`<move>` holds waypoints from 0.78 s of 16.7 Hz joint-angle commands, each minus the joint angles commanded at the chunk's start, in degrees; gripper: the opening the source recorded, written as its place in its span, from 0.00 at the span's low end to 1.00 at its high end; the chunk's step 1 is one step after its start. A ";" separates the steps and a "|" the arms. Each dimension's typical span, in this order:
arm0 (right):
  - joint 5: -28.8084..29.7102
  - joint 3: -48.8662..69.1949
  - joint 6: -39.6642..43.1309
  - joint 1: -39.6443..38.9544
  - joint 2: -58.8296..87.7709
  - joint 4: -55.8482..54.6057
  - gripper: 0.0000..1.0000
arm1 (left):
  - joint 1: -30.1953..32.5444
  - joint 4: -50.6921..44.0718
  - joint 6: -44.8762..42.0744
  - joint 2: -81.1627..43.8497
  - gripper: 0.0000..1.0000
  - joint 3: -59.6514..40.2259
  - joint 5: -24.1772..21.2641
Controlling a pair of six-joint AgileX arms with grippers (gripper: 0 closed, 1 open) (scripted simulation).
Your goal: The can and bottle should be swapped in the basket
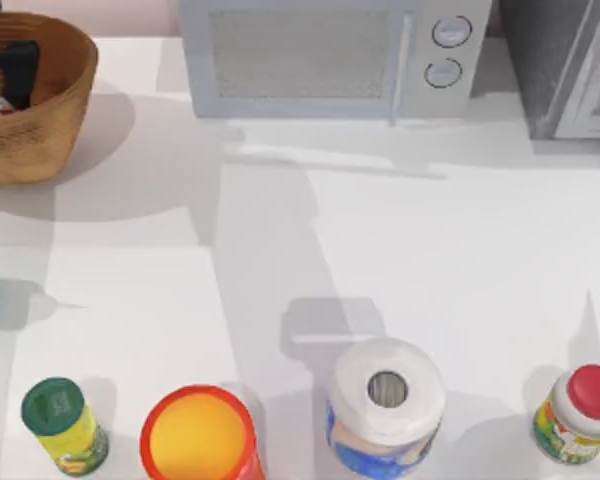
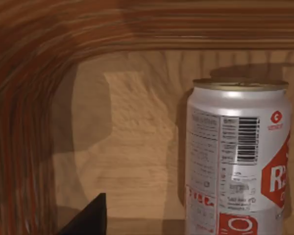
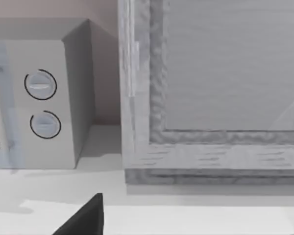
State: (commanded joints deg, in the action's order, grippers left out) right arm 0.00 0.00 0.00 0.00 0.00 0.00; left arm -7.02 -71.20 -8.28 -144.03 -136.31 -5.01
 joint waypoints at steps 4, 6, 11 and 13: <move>0.00 0.00 0.00 0.00 0.00 0.00 1.00 | 0.23 6.59 0.22 -2.43 1.00 3.83 0.01; 0.00 0.00 0.00 0.00 0.00 0.00 1.00 | 0.32 8.78 0.30 -3.42 1.00 5.23 0.01; 0.00 0.00 0.00 0.00 0.00 0.00 1.00 | 0.33 8.97 0.31 -3.53 0.92 5.36 0.01; 0.00 0.00 0.00 0.00 0.00 0.00 1.00 | 0.33 8.97 0.31 -3.53 0.77 5.36 0.01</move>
State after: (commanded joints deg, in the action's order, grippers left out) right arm 0.00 0.00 0.00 0.00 0.00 0.00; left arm -6.70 -62.23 -7.97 -147.56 -130.95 -5.00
